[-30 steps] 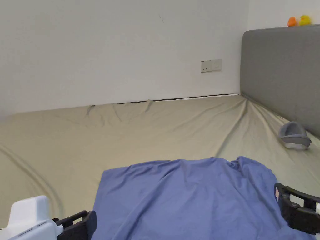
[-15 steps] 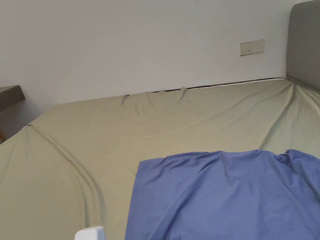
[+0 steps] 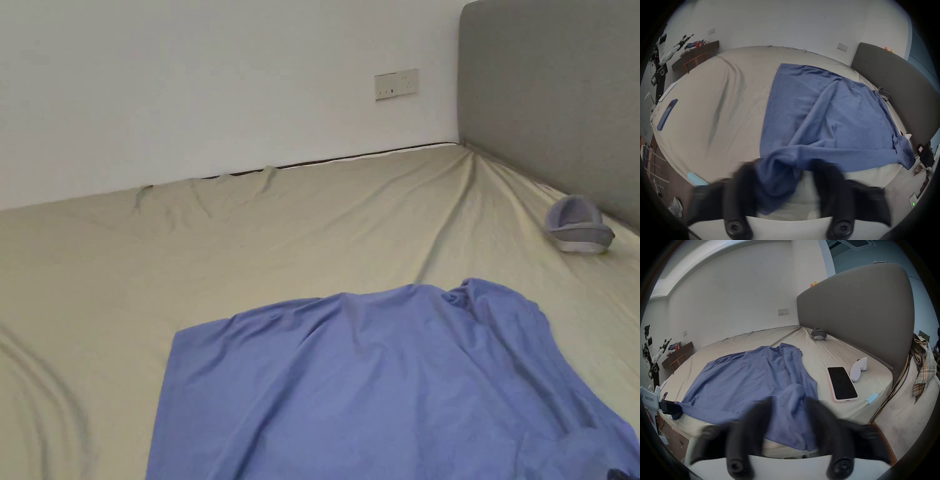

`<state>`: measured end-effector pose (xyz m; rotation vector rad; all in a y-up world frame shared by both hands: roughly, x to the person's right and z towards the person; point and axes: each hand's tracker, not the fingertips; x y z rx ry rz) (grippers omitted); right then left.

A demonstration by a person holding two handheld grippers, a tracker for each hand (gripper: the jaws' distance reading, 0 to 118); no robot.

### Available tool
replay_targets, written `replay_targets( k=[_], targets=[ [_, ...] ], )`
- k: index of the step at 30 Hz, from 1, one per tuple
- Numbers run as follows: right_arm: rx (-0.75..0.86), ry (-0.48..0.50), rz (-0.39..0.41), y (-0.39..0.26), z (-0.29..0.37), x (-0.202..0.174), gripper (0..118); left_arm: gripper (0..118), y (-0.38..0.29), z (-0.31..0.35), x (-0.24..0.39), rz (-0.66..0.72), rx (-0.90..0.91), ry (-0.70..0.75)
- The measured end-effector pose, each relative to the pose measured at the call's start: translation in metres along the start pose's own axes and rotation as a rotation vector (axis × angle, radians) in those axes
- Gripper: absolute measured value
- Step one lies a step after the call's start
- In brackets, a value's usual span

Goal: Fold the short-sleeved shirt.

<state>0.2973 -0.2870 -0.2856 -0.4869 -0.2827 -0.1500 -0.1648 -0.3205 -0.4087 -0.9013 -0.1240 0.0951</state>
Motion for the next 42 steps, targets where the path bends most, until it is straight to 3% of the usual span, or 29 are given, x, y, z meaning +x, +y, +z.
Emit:
replay_targets(
  k=[1,8,11,13,15,16,18,23,26,28,34,40,41,42],
  targets=[
    [-0.011,-0.016,-0.004,-0.001,-0.001,0.004,115,7,-0.001,-0.003,-0.003,0.006,-0.020,-0.025],
    [-0.139,-0.081,0.075,-0.023,-0.021,0.011,113,7,-0.005,-0.006,-0.003,-0.042,-0.029,-0.036],
    [-0.171,-0.054,0.094,-0.035,-0.032,0.010,107,6,-0.006,-0.006,-0.006,-0.044,-0.021,-0.046],
    [-0.176,-0.023,0.093,-0.039,-0.039,0.011,91,6,-0.004,-0.007,-0.011,-0.019,-0.023,-0.063],
    [-0.159,0.030,0.071,-0.040,-0.041,0.010,57,6,-0.002,-0.006,-0.017,0.021,-0.030,-0.087],
    [-0.140,0.009,0.069,-0.037,-0.039,0.009,45,6,-0.001,-0.005,-0.019,0.043,-0.029,-0.099],
    [-0.127,0.054,0.086,-0.030,-0.039,0.006,7,6,0.001,-0.002,-0.024,0.069,-0.012,-0.128],
    [-0.061,0.081,0.072,-0.002,-0.033,-0.002,7,6,0.018,0.007,-0.033,0.186,0.047,-0.207],
    [0.022,0.133,0.002,0.034,-0.035,-0.005,7,6,0.045,0.018,-0.028,0.128,0.121,-0.219],
    [0.068,0.126,-0.003,0.062,-0.047,-0.008,7,6,0.071,0.017,-0.026,0.087,0.138,-0.204],
    [-0.005,0.140,0.067,0.116,-0.144,-0.024,7,6,0.155,-0.040,-0.013,0.059,0.089,-0.144],
    [-0.052,0.101,0.042,0.130,-0.218,-0.027,7,7,0.207,-0.096,0.001,0.027,0.045,-0.153],
    [-0.052,0.099,0.042,0.128,-0.226,-0.026,7,9,0.209,-0.105,0.000,0.026,0.048,-0.147],
    [-0.064,0.085,0.043,0.126,-0.231,-0.026,19,24,0.210,-0.111,0.001,0.023,0.050,-0.125]
  ],
)
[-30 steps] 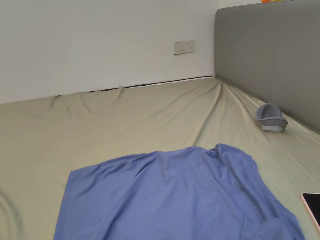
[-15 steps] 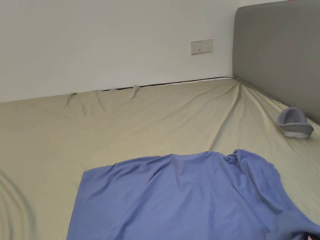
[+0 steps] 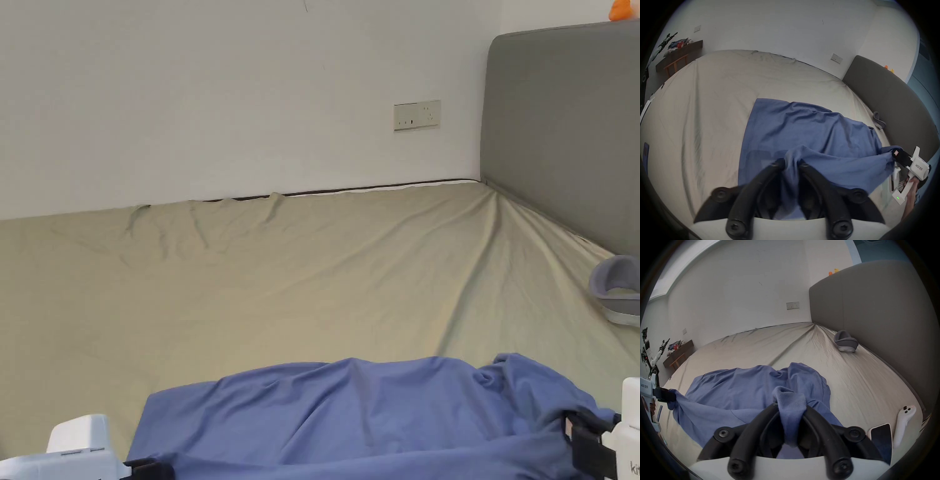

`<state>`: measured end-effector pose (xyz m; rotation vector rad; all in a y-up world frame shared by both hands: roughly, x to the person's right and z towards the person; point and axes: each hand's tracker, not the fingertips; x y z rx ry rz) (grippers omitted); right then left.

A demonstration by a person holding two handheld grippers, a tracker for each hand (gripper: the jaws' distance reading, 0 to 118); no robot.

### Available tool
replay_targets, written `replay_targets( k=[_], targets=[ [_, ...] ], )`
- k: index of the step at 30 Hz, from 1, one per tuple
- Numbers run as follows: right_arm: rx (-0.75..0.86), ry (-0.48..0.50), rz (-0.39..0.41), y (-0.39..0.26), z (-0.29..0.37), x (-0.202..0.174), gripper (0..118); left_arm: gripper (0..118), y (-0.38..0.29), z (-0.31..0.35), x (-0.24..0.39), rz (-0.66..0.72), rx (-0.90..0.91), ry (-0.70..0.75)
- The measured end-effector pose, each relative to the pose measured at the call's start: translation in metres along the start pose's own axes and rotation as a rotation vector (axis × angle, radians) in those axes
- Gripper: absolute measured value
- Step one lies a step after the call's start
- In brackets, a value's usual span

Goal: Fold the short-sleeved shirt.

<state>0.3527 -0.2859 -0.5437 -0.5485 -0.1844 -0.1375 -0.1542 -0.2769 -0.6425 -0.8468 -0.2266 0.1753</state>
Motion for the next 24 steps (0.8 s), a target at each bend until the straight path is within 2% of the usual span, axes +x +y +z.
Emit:
replay_targets(
  k=[1,2,3,4,5,7,10,11,12,13,14,15,16,17,18,19,21,22,24],
  targets=[
    [-0.021,-0.021,-0.001,-0.001,-0.005,0.000,46,50,0.001,-0.007,-0.002,-0.005,-0.003,0.052],
    [-0.046,-0.024,0.001,-0.002,-0.010,0.001,82,81,0.002,-0.013,-0.005,-0.001,-0.027,0.113],
    [-0.054,-0.028,-0.006,-0.003,-0.011,0.003,114,112,0.000,-0.016,-0.004,0.033,-0.047,0.151],
    [-0.038,-0.036,-0.012,-0.005,-0.006,0.002,118,117,-0.002,-0.013,-0.006,0.076,-0.050,0.172],
    [0.030,-0.040,-0.026,-0.005,0.004,0.003,116,117,-0.005,-0.004,-0.009,0.084,-0.008,0.145],
    [0.067,-0.040,-0.048,-0.003,0.020,0.002,114,117,-0.013,0.016,-0.012,0.094,0.034,0.087],
    [0.105,-0.024,-0.036,-0.005,0.052,-0.004,112,115,-0.023,0.052,-0.005,0.027,0.040,0.045],
    [0.142,-0.039,-0.036,-0.008,0.067,-0.009,108,111,-0.031,0.069,-0.002,-0.009,0.069,0.030],
    [0.159,-0.038,-0.027,-0.012,0.079,-0.013,93,95,-0.039,0.081,-0.001,-0.028,0.099,0.013],
    [0.184,-0.029,-0.015,-0.017,0.092,-0.017,72,75,-0.048,0.094,0.001,-0.052,0.126,0.005],
    [0.198,-0.012,-0.009,-0.023,0.104,-0.020,39,49,-0.056,0.101,0.001,-0.067,0.142,0.001],
    [0.208,0.016,-0.005,-0.028,0.114,-0.021,0,3,-0.065,0.107,0.001,-0.056,0.126,0.005],
    [0.216,0.070,-0.013,-0.034,0.119,-0.024,0,0,-0.070,0.107,-0.002,-0.054,0.102,-0.006],
    [0.116,0.108,-0.091,-0.047,0.122,-0.025,0,0,-0.077,0.106,-0.004,-0.030,0.031,-0.019],
    [0.179,0.103,-0.067,-0.048,0.126,-0.024,0,0,-0.080,0.106,-0.008,0.008,0.007,-0.040],
    [0.094,0.141,-0.129,-0.057,0.125,-0.023,0,0,-0.084,0.103,-0.010,-0.001,-0.008,-0.070],
    [0.118,0.144,-0.086,-0.063,0.127,-0.024,0,0,-0.087,0.098,-0.014,0.026,0.005,-0.079],
    [0.101,0.112,-0.073,-0.066,0.127,-0.026,0,0,-0.086,0.094,-0.015,0.043,0.001,-0.054],
    [0.107,0.108,-0.058,-0.068,0.129,-0.028,0,0,-0.084,0.076,-0.011,0.001,0.009,0.030]
  ],
)
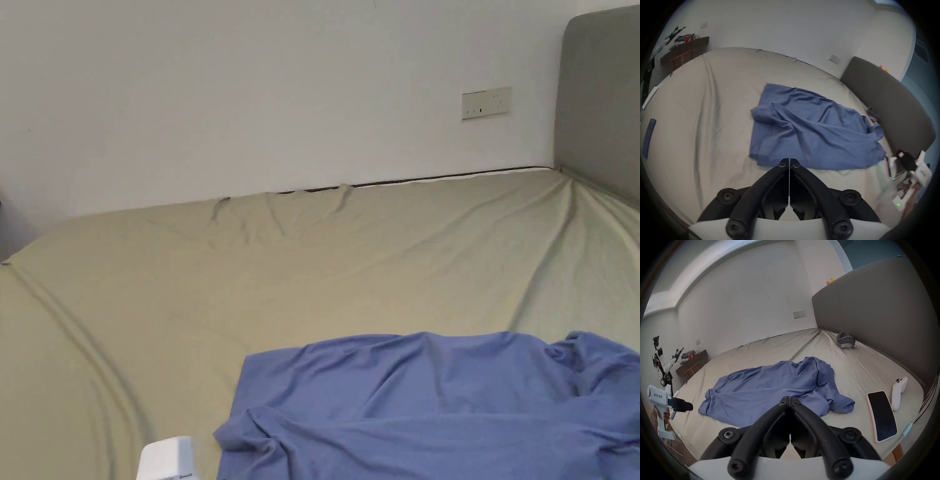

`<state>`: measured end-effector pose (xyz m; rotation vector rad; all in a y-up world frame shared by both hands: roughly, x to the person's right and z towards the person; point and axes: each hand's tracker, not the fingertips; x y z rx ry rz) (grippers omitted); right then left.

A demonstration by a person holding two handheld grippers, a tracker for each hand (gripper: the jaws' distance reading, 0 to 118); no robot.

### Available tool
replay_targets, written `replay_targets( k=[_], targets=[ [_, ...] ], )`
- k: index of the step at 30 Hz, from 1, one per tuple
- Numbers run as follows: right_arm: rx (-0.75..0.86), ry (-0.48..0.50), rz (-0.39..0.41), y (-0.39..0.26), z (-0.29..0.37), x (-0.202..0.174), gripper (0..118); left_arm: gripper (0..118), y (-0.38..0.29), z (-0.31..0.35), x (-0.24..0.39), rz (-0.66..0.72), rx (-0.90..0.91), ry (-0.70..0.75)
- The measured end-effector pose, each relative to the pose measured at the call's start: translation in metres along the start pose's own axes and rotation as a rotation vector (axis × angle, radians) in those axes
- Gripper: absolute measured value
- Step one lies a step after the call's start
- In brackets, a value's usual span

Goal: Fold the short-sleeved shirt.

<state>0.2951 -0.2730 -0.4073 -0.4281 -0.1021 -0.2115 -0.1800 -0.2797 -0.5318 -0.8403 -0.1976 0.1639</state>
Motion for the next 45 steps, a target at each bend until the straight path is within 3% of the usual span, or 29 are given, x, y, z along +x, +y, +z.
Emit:
replay_targets(
  k=[1,2,4,5,6,7,10,11,12,14,15,16,18,19,23,25,27,28,29,30,31,32,35,39,43,45],
  targets=[
    [-0.004,0.007,-0.010,-0.001,-0.001,0.002,0,3,0.003,-0.006,0.003,-0.055,-0.004,0.062],
    [-0.012,0.023,-0.027,-0.002,-0.003,0.004,0,16,0.006,-0.013,0.005,-0.111,-0.008,0.102],
    [-0.016,0.028,-0.050,0.001,-0.010,0.006,0,84,0.010,-0.036,0.012,-0.175,-0.040,0.156],
    [-0.020,0.016,-0.048,0.001,-0.013,0.006,0,111,0.012,-0.046,0.013,-0.161,-0.075,0.157],
    [-0.022,0.009,-0.045,0.001,-0.016,0.006,0,117,0.013,-0.053,0.013,-0.158,-0.065,0.153],
    [-0.025,0.004,-0.041,0.000,-0.019,0.007,0,115,0.020,-0.062,0.006,-0.138,-0.088,0.089],
    [-0.040,-0.001,-0.033,0.003,-0.030,0.018,0,113,0.030,-0.085,0.002,-0.098,-0.178,0.123],
    [-0.042,-0.010,-0.025,0.003,-0.033,0.018,0,105,0.021,-0.083,0.007,-0.108,-0.165,0.127],
    [-0.050,-0.027,-0.012,0.007,-0.033,0.020,0,85,0.021,-0.081,0.008,-0.112,-0.159,0.120],
    [-0.073,-0.074,0.036,0.009,-0.041,0.022,4,58,0.025,-0.075,0.011,-0.096,-0.129,0.025],
    [-0.084,-0.100,0.047,0.010,-0.046,0.023,26,16,0.020,-0.071,0.011,-0.113,-0.133,-0.019],
    [-0.104,-0.123,0.046,0.014,-0.050,0.026,51,5,0.023,-0.074,0.009,-0.133,-0.137,-0.095],
    [-0.160,-0.130,0.061,0.016,-0.065,0.028,92,5,0.031,-0.080,0.007,-0.035,-0.163,-0.090],
    [-0.163,-0.126,0.067,0.016,-0.073,0.031,96,5,0.030,-0.081,0.006,-0.060,-0.161,-0.080],
    [-0.271,-0.178,0.087,0.013,-0.112,0.039,95,5,0.026,-0.081,-0.005,-0.015,-0.153,-0.130],
    [-0.360,-0.164,0.076,0.002,-0.136,0.049,81,5,0.024,-0.079,-0.009,0.051,-0.144,-0.151],
    [-0.421,-0.168,0.051,-0.009,-0.148,0.048,80,5,0.020,-0.077,-0.014,0.077,-0.137,-0.158],
    [-0.321,-0.236,0.141,-0.009,-0.138,0.044,80,5,0.018,-0.075,-0.015,0.093,-0.127,-0.168],
    [-0.319,-0.184,0.160,-0.005,-0.131,0.041,71,5,0.017,-0.072,-0.017,0.103,-0.125,-0.174],
    [-0.312,-0.142,0.153,-0.002,-0.127,0.041,32,5,0.016,-0.070,-0.019,0.118,-0.120,-0.186],
    [-0.299,-0.047,0.063,0.000,-0.123,0.044,6,5,0.015,-0.068,-0.023,0.159,-0.109,-0.217],
    [-0.280,-0.063,0.015,0.002,-0.113,0.042,5,5,0.014,-0.063,-0.027,0.193,-0.097,-0.260],
    [-0.189,-0.058,0.013,0.017,-0.092,0.038,5,5,0.016,-0.041,-0.030,0.188,-0.034,-0.308],
    [-0.136,-0.018,-0.044,0.035,-0.047,0.035,5,5,0.022,-0.005,-0.028,0.177,0.017,-0.296],
    [-0.082,-0.046,-0.023,0.035,0.004,0.023,5,5,0.012,0.042,-0.016,0.123,0.065,-0.261],
    [-0.084,-0.073,-0.070,0.026,0.025,0.024,6,5,-0.001,0.063,-0.015,0.108,0.081,-0.230]
  ],
)
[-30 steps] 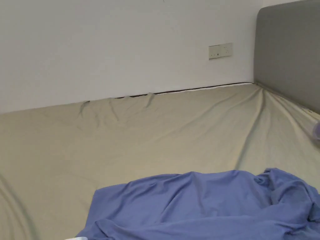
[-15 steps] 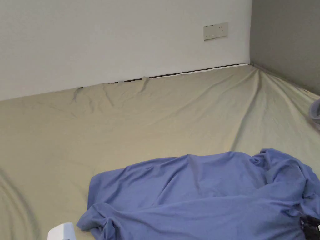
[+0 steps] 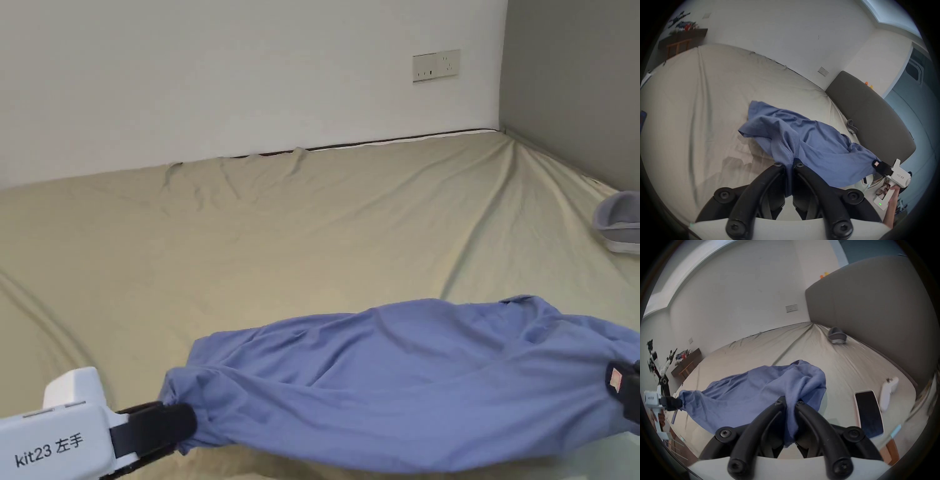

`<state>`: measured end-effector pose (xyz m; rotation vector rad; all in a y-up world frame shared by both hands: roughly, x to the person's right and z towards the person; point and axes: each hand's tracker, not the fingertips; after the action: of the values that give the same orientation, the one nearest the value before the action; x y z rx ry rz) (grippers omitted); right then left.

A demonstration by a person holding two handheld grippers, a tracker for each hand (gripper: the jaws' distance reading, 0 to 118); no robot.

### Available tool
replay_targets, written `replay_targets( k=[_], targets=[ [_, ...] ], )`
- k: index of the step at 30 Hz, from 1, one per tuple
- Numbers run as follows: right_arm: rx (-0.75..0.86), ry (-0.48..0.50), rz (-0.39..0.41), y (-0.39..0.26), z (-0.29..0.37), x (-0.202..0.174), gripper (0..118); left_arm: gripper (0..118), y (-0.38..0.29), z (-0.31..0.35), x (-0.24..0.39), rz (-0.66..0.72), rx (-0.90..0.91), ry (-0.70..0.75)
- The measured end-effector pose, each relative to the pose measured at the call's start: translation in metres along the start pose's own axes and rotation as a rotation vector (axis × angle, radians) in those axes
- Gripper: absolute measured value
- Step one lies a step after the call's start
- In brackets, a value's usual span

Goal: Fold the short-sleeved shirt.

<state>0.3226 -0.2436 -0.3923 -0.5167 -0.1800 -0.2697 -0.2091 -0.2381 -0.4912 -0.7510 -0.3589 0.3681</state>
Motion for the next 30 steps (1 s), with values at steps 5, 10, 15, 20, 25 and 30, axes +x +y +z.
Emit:
replay_targets(
  k=[5,10,15,20,25,30],
  targets=[
    [-0.093,-0.067,0.022,-0.053,0.035,-0.001,5,5,-0.055,0.039,-0.003,0.035,-0.012,0.091],
    [-0.165,-0.108,0.040,-0.090,0.030,0.005,6,5,-0.097,0.034,-0.009,0.031,-0.102,0.163],
    [-0.201,-0.163,0.189,-0.092,0.019,-0.007,37,24,-0.108,0.011,-0.008,-0.011,-0.130,0.278],
    [-0.126,-0.203,0.247,-0.068,0.041,-0.015,104,115,-0.097,0.028,0.014,-0.182,-0.129,0.393],
    [0.060,-0.191,0.289,-0.019,0.050,-0.034,97,105,-0.042,0.052,0.043,-0.224,0.049,0.362],
    [0.055,-0.018,0.229,0.020,0.011,-0.043,0,2,0.027,0.021,0.059,-0.300,0.041,0.312]
  ],
)
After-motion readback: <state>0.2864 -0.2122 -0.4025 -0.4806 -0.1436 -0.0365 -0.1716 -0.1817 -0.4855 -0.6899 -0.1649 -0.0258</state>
